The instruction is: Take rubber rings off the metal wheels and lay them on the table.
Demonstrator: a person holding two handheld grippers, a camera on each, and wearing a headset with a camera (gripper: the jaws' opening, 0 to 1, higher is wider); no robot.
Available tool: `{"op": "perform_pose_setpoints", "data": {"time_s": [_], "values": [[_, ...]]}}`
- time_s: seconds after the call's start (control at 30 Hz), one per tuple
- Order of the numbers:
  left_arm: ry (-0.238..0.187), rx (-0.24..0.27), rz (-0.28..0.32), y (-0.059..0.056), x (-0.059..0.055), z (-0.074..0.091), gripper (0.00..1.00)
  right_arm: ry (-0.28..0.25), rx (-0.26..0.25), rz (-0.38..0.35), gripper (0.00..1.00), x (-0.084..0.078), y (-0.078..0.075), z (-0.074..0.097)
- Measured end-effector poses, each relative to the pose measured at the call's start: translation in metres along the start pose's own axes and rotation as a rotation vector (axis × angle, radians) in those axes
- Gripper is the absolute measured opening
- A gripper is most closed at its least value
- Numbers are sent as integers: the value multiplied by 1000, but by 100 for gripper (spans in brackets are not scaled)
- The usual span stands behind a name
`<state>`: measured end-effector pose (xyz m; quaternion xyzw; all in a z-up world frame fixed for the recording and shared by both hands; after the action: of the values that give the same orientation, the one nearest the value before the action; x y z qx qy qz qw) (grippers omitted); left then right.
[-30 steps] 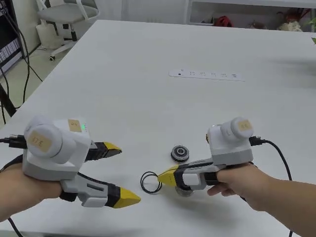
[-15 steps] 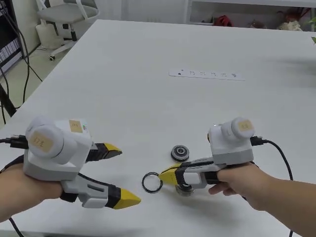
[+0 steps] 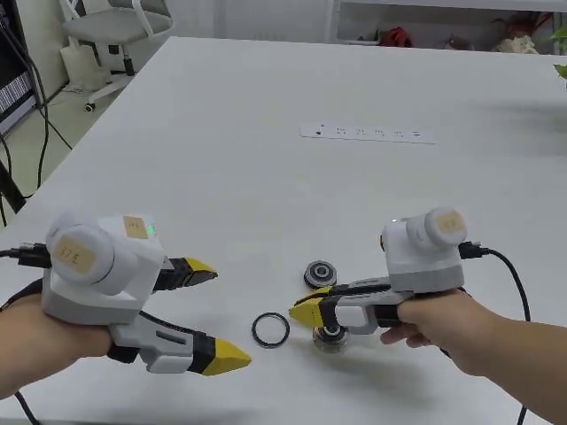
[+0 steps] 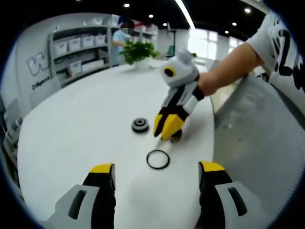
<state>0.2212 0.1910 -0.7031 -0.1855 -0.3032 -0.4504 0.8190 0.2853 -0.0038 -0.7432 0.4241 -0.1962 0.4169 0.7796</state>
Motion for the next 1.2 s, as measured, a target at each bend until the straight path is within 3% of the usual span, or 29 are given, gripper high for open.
{"op": "perform_pose_setpoints", "data": {"time_s": [0.53,1.2], "values": [[-7,4,-10,11,11,-4,71,-66,-52,17,16,6,-6,27],[1,26,-9,32,20,-16,69,-69,-183,80,27,8,-24,46]]}}
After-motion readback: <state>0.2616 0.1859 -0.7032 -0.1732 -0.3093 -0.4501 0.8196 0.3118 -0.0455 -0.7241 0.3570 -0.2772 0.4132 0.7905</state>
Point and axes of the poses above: the centre of the closed fingertips' face, and the gripper's own axes: z roughly backward along the fingers, y roughly to its left, x roughly out of its top, the point moved 9 cm from there along z, roughly backward along the fingers, and after that the axes turned 12 degrees about y, right-handed, at the moved point
